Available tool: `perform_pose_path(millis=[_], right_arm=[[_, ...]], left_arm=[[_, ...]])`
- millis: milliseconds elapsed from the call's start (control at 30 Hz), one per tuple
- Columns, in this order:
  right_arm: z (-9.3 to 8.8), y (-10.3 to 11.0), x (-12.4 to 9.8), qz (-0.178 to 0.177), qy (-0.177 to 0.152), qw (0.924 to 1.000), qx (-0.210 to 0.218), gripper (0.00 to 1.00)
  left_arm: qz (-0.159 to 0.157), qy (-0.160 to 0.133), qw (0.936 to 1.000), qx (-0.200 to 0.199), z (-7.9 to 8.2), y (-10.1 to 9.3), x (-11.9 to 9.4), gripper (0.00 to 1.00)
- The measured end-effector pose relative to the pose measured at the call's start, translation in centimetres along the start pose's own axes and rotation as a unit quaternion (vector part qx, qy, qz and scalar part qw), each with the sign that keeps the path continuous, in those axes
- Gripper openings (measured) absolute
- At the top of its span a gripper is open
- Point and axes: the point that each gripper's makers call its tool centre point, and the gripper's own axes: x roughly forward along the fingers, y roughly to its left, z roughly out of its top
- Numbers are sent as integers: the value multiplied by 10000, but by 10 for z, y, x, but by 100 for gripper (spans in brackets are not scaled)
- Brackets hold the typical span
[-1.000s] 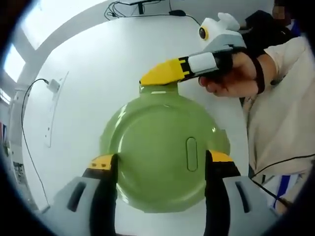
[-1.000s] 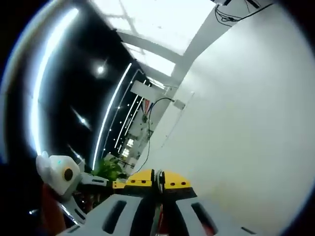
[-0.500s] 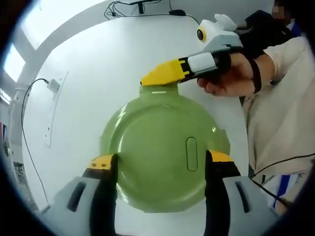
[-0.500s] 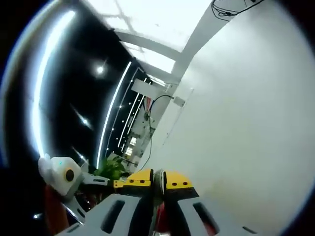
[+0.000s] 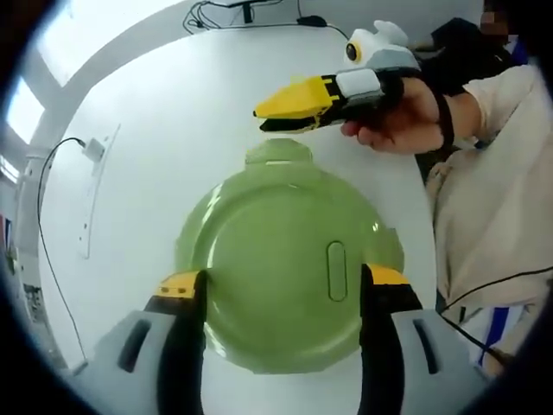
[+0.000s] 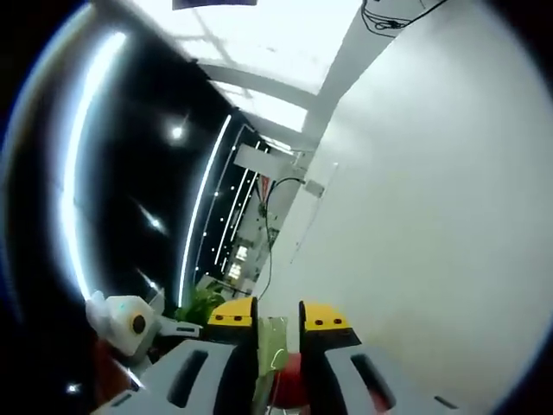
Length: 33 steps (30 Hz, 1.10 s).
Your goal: Open container latches remove lid place lid upside down on tabletop take tomato from container place on tabletop
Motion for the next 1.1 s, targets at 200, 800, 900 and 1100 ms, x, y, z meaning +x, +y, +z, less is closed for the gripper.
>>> perform_pose_path(millis=[200,800,900,1100], right_arm=[[8,1,-5,40,-16,10000,-39,16],[15,15,-2,322,601,9972,-315,25],[12,25,1,433,832,9950,-356,25],[12,39,10,510,1193,9898,-588,25]], left_arm=[[2,-60,10000,-18,0,0,0,64],[8,-141,9999,-34,2,1,0,64],[8,-136,9999,-33,2,1,0,64],[7,-127,9999,-31,2,1,0,64]])
